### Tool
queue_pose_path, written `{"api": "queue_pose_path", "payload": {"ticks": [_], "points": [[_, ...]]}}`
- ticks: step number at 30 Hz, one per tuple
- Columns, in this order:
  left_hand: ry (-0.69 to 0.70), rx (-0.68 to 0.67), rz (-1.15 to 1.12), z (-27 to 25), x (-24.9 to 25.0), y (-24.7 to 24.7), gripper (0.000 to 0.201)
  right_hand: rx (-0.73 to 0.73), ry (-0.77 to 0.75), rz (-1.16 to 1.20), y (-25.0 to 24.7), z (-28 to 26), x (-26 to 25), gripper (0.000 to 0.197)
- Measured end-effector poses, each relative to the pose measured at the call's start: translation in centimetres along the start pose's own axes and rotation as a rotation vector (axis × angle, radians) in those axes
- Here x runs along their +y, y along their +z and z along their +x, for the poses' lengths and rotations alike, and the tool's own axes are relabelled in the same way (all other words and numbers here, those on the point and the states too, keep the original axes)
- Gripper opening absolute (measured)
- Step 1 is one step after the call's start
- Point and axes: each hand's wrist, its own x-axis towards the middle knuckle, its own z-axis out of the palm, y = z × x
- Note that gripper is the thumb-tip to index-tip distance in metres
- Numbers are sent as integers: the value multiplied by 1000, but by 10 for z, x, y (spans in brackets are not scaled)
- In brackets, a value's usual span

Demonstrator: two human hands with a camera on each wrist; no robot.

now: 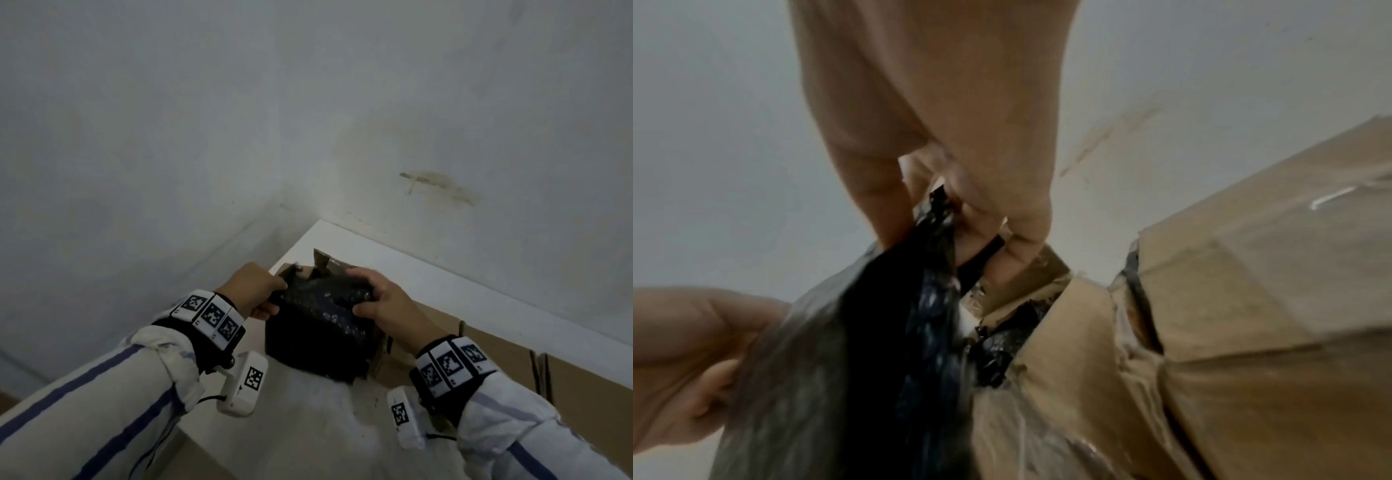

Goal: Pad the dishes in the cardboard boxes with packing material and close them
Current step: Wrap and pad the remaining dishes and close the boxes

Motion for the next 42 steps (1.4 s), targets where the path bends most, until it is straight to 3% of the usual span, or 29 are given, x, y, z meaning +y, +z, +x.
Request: {"api": "queue_pose_path", "payload": {"ticks": [2, 7, 11, 13, 15, 18, 22, 25, 30, 34, 39, 42], "points": [[43, 17, 59, 7, 2, -7, 11, -96, 93, -123, -1, 4, -6, 55], [61, -174, 161, 29, 16, -9, 20, 62, 209, -311, 1, 21, -16, 4], [64, -436, 171, 50, 30, -8, 37, 169, 335, -208, -7, 37, -12, 14], [68, -505, 254, 60, 36, -6, 35, 225, 376, -145, -8, 42, -9, 15], [122, -444, 434, 68, 41, 0, 22, 277, 396, -134, -9, 50, -2, 18], [244, -349, 695, 78, 46, 12, 40, 318, 420, -197, -9, 62, 5, 8], [313, -312, 618, 96, 45, 25, 25, 473, 453, -253, -5, 70, 16, 23], [344, -226, 507, 107, 36, 33, 22, 510, 464, -355, 1, 75, 20, 21], [361, -154, 551, 116, 22, 42, 46, 427, 453, -534, 8, 82, 21, 14], [529, -151, 743, 119, 12, 48, 34, 342, 423, -740, 12, 80, 16, 27], [697, -27, 871, 118, 10, 44, 35, 174, 416, -1115, 14, 78, 9, 46], [716, -134, 888, 119, 16, 40, 23, 156, 349, -1240, 17, 81, 7, 54]]}}
